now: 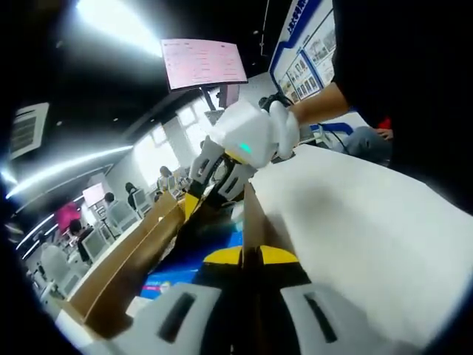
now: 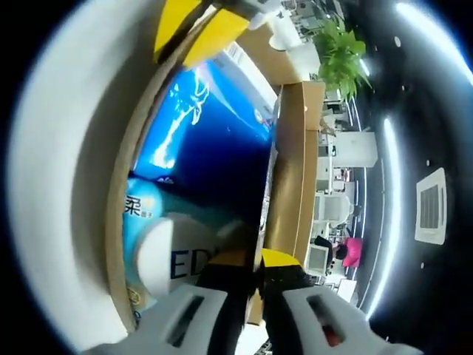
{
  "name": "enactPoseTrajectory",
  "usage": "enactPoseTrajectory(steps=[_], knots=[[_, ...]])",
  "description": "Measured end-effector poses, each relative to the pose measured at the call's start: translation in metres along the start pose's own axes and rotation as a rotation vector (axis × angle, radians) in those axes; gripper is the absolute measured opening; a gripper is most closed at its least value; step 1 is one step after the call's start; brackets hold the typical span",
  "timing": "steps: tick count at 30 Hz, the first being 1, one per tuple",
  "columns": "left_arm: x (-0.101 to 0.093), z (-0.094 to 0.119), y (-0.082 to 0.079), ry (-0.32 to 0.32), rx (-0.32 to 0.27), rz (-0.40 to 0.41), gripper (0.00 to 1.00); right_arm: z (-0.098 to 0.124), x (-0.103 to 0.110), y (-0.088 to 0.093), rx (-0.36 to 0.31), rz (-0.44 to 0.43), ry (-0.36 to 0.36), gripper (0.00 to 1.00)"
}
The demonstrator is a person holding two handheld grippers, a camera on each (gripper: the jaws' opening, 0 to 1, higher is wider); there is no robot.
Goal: Operate the shoe box by opening the lid, removing the specified soft item, and placing it in the target area until the item is outside and the box remains undamaged.
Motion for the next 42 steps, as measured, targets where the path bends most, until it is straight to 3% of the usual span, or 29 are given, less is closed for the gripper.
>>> enactPoseTrajectory(steps=[17,30,42], knots=[[0.0,0.0,-0.001,0.002,0.0,0.002,0.06,0.02,-0.018,0.008,0.034,0.045,0.092,0.02],[-0.001,-0.001,-0.002,0.002,0.0,0.001,0.06,0.035,-0.01,0.032,0.09,0.044,0.103,0.02],[-0.001,-0.001,-0.002,0.003,-0.001,0.0,0.06,0.056,0.003,0.07,0.165,0.005,0.102,0.02]])
Point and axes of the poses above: the point that each gripper's makers call its tool centre point, and the gripper's own axes: z roughly backward along the fingers, x roughly to its left, y roughly out of its underside, the point moved 2 cm from there along z, roughly backward along the fingers, and after that the axes turned 14 degrees about z, right-handed, at the moved point
